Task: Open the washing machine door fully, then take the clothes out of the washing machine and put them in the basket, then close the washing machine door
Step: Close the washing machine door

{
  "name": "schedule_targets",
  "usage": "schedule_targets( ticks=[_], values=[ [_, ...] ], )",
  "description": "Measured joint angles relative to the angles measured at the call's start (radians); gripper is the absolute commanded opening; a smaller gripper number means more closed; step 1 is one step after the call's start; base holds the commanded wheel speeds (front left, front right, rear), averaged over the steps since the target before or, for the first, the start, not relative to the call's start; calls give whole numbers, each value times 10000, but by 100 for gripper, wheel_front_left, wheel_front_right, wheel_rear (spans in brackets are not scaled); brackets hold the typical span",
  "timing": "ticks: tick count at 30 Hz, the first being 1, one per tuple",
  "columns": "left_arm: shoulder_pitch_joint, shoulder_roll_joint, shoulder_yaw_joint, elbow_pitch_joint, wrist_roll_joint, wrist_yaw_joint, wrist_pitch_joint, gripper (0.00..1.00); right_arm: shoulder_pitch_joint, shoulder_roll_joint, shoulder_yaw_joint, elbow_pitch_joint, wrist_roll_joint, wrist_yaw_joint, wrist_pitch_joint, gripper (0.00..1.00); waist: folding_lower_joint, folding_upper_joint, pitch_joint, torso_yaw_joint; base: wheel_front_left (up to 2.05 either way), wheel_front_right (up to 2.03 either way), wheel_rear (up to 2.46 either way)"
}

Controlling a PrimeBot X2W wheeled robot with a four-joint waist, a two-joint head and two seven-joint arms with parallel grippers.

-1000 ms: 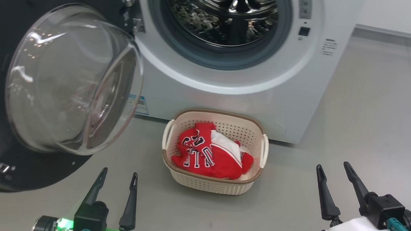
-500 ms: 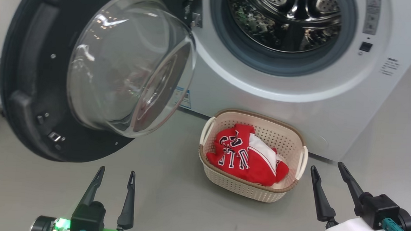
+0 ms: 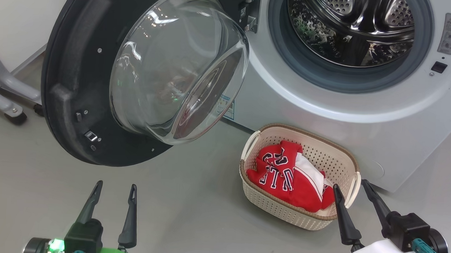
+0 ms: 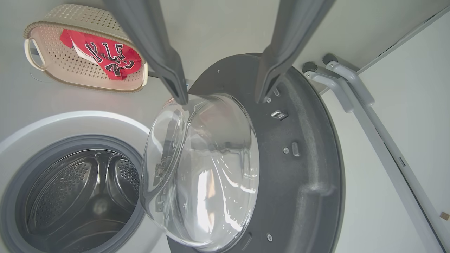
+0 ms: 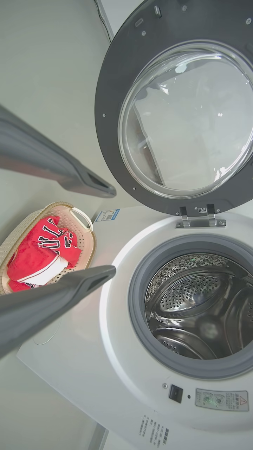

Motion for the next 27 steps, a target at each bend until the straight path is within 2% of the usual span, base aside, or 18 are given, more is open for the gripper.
schedule_targets(
  ticks=[14,15,16,17,18,27],
  values=[
    [5,-4,-10,6,-21,0,-6,100,0,-2,29,17,0,0,31,100,1,1,-30,-12,0,0,0],
    [5,-4,-12,6,-65,0,-27,93,0,-2,29,19,-2,0,31,100,1,0,-29,-21,0,0,0],
    [6,-4,-8,4,-81,0,-86,44,0,-2,29,19,-2,-2,31,100,0,0,-28,-28,0,0,0],
    [6,-4,-6,4,-82,0,-88,7,0,0,29,19,0,-2,31,100,0,0,-27,-35,0,0,0],
    [6,-4,-8,4,-86,0,-88,0,0,0,29,19,0,-2,31,100,0,0,-25,-41,0,0,0],
    [5,-4,-10,-98,-393,0,-215,0,0,0,21,19,-2,-4,31,100,0,0,-32,-38,0,0,0]
  ],
)
